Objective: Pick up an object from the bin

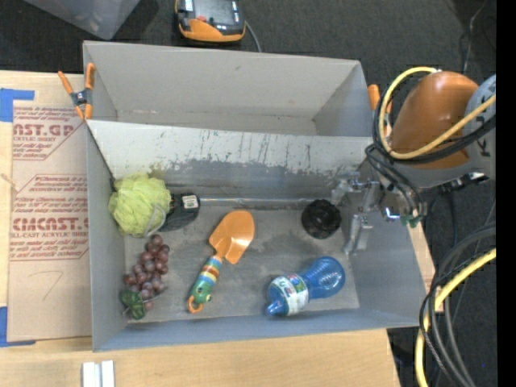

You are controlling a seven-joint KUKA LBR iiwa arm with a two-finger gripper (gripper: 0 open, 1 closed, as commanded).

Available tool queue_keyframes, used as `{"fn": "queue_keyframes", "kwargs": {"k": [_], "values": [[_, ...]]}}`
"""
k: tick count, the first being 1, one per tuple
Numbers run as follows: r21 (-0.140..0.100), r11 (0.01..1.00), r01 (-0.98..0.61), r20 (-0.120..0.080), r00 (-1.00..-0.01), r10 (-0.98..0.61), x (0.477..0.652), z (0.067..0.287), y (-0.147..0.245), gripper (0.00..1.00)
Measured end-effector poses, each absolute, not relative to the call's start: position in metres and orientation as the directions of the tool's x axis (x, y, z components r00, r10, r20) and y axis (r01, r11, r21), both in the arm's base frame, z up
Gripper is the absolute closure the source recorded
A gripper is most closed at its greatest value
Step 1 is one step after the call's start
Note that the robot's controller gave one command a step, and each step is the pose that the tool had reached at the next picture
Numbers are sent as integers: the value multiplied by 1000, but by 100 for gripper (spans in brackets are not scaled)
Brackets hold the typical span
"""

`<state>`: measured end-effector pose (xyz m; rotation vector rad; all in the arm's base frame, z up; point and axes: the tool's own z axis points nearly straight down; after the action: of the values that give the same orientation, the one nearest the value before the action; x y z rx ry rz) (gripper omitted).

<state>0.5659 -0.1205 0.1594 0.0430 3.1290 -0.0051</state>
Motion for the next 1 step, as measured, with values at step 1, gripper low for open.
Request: {"fn": "queue_keyframes", "kwargs": {"k": [1], "values": [[2, 999, 40, 0, -999, 40, 554, 141, -118, 0]]}}
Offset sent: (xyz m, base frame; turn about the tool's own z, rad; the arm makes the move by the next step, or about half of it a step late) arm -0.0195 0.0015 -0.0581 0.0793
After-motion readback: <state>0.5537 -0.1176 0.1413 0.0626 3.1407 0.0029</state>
